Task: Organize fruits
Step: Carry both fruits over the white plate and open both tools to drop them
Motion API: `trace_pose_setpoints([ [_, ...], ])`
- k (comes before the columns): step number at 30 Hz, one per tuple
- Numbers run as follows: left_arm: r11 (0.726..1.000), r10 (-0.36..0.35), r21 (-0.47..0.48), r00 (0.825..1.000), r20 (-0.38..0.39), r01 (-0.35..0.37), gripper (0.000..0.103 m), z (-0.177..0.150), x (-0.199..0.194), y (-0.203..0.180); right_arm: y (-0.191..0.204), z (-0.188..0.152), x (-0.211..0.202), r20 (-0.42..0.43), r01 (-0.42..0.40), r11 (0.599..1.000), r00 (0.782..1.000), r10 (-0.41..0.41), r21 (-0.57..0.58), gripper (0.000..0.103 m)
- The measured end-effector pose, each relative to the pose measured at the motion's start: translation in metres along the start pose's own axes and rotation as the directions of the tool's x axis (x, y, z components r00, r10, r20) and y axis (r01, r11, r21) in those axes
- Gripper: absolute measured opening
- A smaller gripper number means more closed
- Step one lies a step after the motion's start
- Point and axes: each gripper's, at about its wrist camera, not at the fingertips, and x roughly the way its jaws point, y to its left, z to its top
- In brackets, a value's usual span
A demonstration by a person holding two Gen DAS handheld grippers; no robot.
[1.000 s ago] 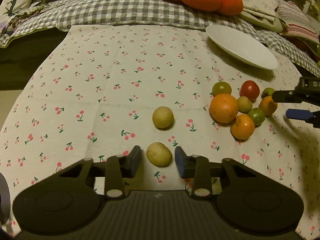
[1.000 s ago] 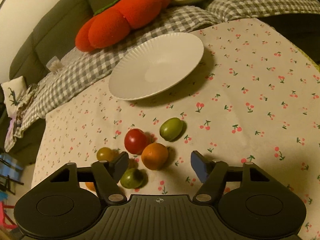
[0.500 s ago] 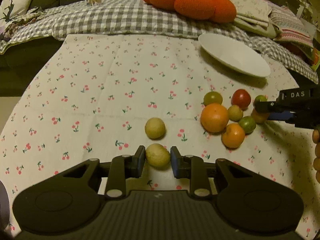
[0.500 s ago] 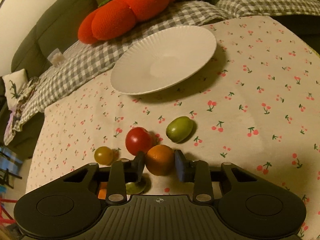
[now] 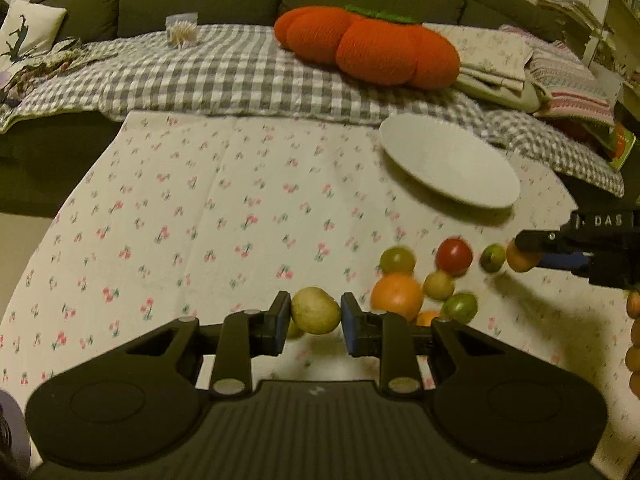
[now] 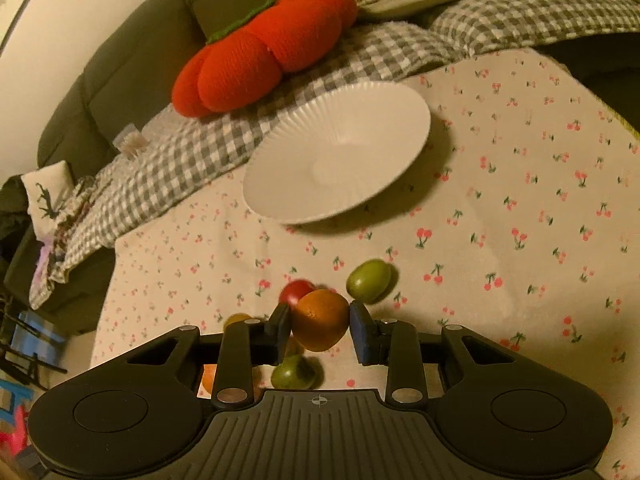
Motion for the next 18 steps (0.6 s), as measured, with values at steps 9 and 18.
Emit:
trace_pose_setpoints([
  [9, 0.998, -0.056, 0.028, 0.998, 0.028, 0.055, 0.025, 0.036, 0.008, -0.028, -0.016, 0.032, -0.014, 0.048, 0.012, 1.0, 0.999, -0.013, 0.024, 0.031],
  [18, 0.987, -0.105, 0.127, 0.994, 0.034, 0.1, 0.025, 0.067, 0.048, -0.066, -0.027, 0.059, -0.005, 0.056, 0.015, 1.0, 0.998, -0.016, 0.017, 0.031],
])
